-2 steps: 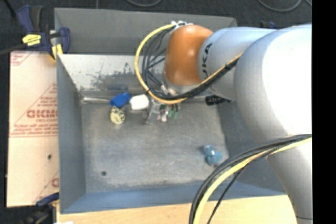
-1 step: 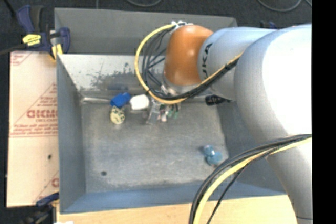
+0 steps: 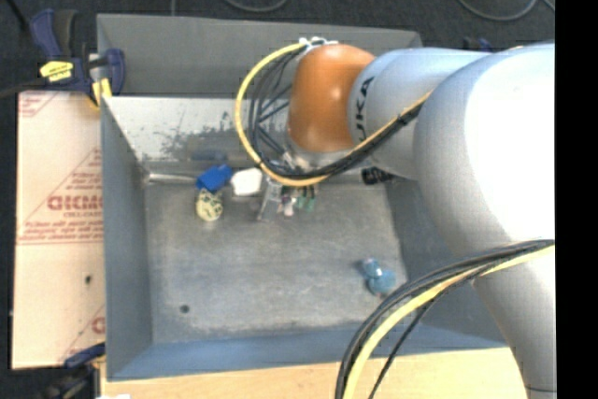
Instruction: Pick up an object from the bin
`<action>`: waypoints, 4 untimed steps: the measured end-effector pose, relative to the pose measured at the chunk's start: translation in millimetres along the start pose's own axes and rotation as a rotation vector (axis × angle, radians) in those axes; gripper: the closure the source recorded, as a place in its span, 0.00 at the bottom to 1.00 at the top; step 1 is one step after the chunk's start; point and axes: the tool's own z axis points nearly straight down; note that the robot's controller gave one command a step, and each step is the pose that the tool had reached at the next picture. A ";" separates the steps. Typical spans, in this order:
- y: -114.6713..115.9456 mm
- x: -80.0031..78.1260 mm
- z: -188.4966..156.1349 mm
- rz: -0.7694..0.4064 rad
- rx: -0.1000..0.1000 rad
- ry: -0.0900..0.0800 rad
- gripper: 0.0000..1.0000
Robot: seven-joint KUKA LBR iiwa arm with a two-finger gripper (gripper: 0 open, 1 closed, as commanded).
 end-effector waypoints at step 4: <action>24.4 41.3 -77.0 0.070 0.001 0.003 1.00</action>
Offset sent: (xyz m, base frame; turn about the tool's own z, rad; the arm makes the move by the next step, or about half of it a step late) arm -0.0505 0.0178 0.0032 0.2655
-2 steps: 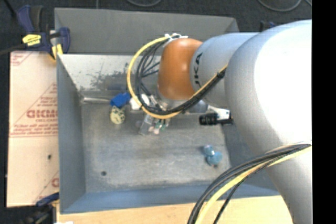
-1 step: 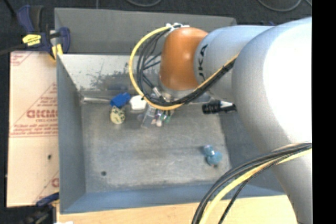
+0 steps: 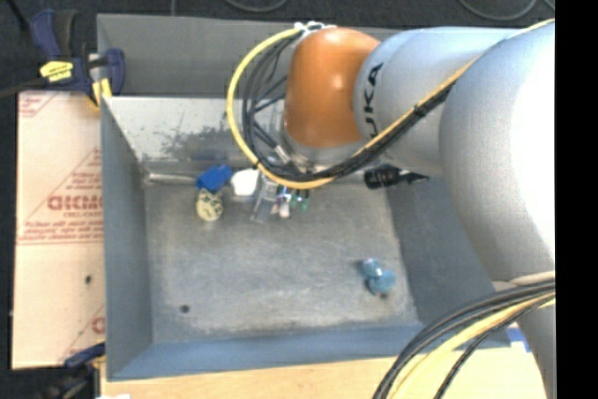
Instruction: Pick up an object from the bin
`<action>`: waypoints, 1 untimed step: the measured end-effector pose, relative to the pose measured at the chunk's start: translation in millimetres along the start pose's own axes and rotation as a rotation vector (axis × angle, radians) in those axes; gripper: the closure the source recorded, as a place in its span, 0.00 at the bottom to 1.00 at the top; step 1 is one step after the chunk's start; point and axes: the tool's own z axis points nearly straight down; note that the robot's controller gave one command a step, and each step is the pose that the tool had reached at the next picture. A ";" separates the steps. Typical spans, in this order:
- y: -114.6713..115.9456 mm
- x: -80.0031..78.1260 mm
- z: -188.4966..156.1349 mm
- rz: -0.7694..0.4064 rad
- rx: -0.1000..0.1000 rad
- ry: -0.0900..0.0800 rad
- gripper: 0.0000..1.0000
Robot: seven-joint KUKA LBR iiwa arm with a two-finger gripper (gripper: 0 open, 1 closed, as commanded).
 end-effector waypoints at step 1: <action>2.7 0.7 -31.7 0.098 -0.007 -0.009 1.00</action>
Offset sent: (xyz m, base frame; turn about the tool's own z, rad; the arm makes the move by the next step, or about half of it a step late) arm -0.0126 -0.0421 0.0276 -0.0583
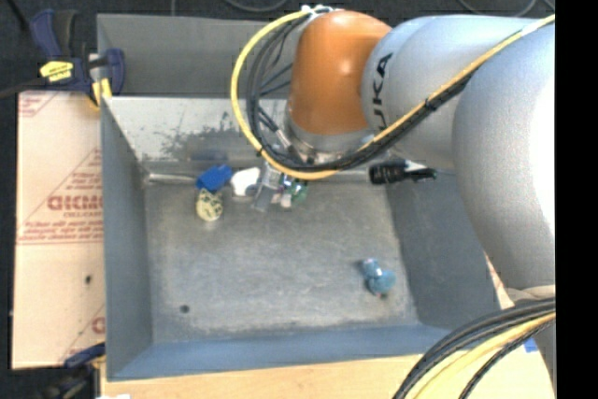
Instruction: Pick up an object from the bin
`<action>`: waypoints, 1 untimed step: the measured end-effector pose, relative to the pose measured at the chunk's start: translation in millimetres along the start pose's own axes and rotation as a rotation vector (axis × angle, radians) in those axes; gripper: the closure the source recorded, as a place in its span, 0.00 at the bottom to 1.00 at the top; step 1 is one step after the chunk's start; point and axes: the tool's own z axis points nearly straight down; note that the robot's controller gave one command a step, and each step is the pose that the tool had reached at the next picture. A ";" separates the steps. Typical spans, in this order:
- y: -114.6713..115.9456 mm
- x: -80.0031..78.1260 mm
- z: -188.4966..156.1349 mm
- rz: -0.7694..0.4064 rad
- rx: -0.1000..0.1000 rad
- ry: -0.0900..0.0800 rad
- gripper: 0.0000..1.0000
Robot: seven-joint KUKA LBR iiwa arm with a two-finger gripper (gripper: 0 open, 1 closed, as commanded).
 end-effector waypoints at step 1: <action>-28.0 -3.5 3.2 -0.142 0.005 0.006 1.00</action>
Offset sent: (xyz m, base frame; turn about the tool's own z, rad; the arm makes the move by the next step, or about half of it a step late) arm -0.0373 0.0177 0.0780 0.3676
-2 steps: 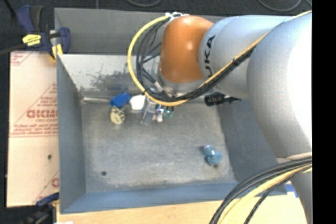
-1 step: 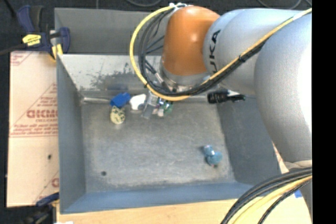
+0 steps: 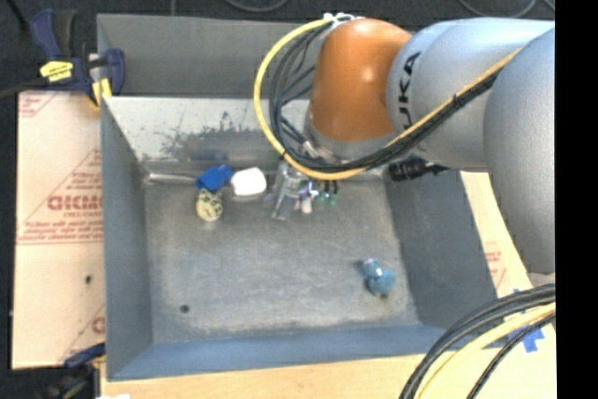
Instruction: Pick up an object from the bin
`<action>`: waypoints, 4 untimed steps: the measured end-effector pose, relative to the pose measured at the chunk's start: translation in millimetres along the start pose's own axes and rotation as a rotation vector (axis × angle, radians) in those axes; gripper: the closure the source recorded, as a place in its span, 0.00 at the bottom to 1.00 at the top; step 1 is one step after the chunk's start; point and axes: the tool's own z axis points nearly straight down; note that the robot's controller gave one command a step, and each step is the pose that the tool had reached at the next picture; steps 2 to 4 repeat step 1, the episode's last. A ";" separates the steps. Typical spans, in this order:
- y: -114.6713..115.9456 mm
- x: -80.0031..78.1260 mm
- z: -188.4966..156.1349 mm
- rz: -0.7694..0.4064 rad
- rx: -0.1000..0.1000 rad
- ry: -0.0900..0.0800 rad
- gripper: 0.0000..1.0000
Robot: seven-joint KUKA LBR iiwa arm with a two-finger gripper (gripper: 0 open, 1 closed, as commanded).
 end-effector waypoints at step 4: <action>-2.6 9.7 -25.4 0.133 0.001 -0.001 1.00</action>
Offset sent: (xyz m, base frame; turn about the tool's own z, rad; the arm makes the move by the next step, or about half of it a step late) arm 0.0023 -0.0332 0.0473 -0.0339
